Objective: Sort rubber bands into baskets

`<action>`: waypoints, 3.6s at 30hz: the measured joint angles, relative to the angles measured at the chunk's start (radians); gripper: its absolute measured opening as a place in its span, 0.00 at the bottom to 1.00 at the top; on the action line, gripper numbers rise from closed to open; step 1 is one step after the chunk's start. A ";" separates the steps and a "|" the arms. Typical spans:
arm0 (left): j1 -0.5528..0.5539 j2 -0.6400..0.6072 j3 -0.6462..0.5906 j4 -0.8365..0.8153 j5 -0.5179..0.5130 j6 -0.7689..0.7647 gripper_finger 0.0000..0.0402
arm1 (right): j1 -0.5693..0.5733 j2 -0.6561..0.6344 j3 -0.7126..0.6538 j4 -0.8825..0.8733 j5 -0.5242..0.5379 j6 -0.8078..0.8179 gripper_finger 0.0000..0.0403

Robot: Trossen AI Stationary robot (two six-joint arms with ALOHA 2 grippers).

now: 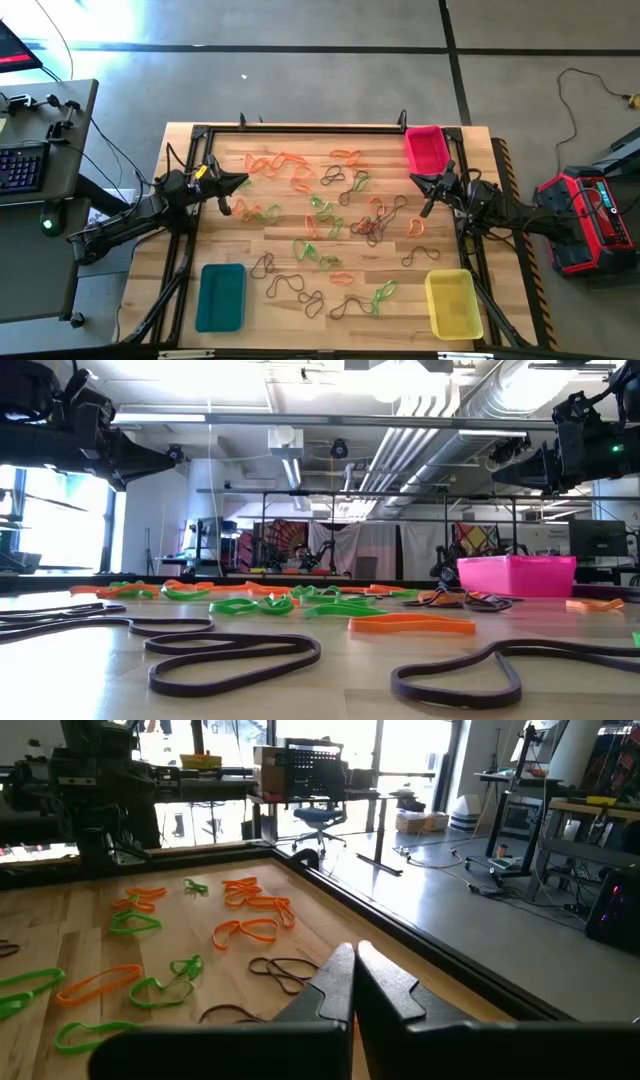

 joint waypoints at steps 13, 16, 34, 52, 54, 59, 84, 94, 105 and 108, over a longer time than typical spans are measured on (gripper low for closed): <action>0.000 0.000 0.000 0.000 0.000 0.000 0.02 | 0.000 0.000 0.000 0.000 0.000 0.000 0.00; 0.000 0.000 0.000 0.000 0.000 0.000 0.02 | 0.000 0.000 0.000 0.000 0.000 0.000 0.00; 0.000 0.000 0.000 0.000 0.000 0.000 0.02 | 0.000 0.000 0.000 0.000 0.000 0.000 0.00; 0.000 0.000 0.000 0.000 0.000 0.000 0.02 | 0.000 0.000 0.000 0.000 0.000 -0.023 0.00; 0.000 0.000 0.000 0.000 0.000 0.000 0.02 | 0.000 0.000 0.000 0.000 0.000 -0.008 0.00; 0.000 0.000 0.000 0.000 0.000 0.000 0.02 | 0.001 0.000 0.000 0.007 -0.058 0.160 0.00; 0.000 0.000 0.000 0.036 0.000 0.000 0.02 | 0.003 0.152 0.000 0.352 -0.192 0.175 0.00; 0.000 0.000 0.000 0.052 -0.058 0.001 0.02 | 0.002 0.566 0.000 0.563 -0.221 0.254 0.05; 0.000 0.000 0.000 0.051 -0.062 0.045 0.02 | 0.002 0.949 0.158 0.584 -0.228 0.279 0.29; 0.000 0.000 0.000 0.049 -0.062 0.045 0.02 | 0.002 1.052 0.237 0.562 -0.230 0.269 0.30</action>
